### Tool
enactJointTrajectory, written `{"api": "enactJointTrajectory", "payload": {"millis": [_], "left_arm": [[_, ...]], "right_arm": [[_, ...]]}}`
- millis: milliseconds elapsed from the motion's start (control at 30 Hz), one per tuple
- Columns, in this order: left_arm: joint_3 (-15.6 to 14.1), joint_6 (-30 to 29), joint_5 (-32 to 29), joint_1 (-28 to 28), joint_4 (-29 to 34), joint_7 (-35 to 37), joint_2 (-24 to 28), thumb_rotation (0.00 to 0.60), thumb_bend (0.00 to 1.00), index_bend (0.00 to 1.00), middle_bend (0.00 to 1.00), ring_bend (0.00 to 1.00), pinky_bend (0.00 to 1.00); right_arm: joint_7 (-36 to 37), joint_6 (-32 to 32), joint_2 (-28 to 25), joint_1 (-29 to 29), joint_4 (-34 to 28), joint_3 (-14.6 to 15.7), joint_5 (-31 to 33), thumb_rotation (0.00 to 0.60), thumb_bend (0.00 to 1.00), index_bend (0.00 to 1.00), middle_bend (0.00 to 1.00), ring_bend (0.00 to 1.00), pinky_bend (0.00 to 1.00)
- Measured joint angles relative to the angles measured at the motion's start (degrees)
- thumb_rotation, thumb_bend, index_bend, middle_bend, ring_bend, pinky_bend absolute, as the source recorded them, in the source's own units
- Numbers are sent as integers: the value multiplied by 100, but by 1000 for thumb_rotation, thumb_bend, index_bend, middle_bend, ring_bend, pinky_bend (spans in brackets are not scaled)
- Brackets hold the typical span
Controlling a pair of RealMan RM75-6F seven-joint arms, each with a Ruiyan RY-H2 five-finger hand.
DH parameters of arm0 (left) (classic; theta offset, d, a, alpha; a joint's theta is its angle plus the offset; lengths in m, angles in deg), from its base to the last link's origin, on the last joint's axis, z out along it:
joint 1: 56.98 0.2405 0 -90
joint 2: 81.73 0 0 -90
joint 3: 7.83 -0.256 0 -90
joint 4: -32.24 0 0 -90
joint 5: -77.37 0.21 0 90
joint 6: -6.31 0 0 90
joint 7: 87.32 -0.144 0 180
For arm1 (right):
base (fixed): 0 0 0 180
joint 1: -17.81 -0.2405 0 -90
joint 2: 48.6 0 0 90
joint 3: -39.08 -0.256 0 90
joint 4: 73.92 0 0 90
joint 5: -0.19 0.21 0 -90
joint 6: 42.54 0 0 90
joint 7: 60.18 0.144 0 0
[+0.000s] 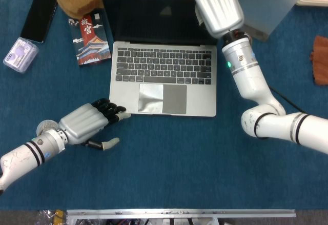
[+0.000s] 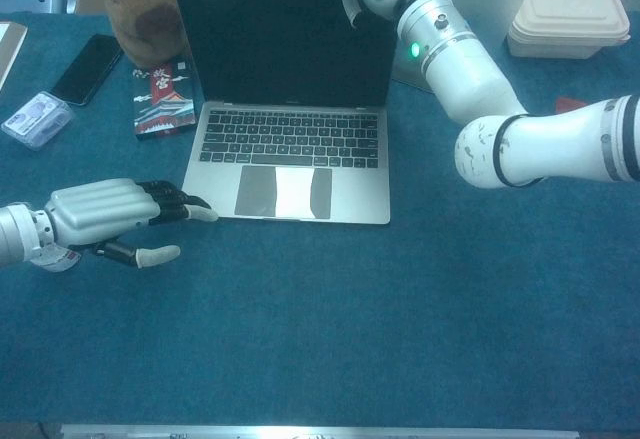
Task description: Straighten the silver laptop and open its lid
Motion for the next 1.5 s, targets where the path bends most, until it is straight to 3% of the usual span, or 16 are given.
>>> {"api": "enactJointTrajectory", "payload": {"millis": [167,300,367,633,700,833,933,1067,1500], "left_arm": [[25,-168,-2,37,110,-80,146,1,340,42,59,80,70],[92,-414,-63,122,270,-226,395,10,340,42,59,80,69],[149,-599,-140,206,357,-301,546,48,340,42,59,80,70],[503,-1605,-729,794,607,-411,1152,324,340,42,62,79,70],[606,-1845,-873,949,623,-368,1225,358,339,42,63,79,69],[832,-2344,-1172,1331,598,-167,1326,368,340,42,64,79,70],[932,-2581,-1339,1578,535,-62,1334,376,340,42,64,79,70],[1025,-2848,-1540,1884,447,-34,1244,495,340,43,65,79,70],[1201,-3780,-1871,2877,59,-102,708,504,340,43,76,79,70]], "right_arm": [[280,40,-143,87,-495,-25,-32,474,532,0,85,0,36],[432,213,-429,265,-1228,16,-140,475,531,0,85,0,36],[494,326,-598,385,-1571,54,-199,475,531,0,85,0,36],[697,1029,-1617,1209,-2971,396,-497,475,532,0,108,0,36],[730,1230,-1903,1465,-3288,543,-598,474,532,0,111,0,36],[794,1618,-2417,1967,-3775,848,-792,475,532,0,115,0,36],[906,1904,-2721,2342,-4003,1086,-952,474,532,0,118,0,36],[1124,2267,-2918,2835,-4127,1395,-1134,475,531,0,119,0,36],[1813,3195,-3151,4262,-4086,2241,-1745,475,531,0,122,0,36]]}}
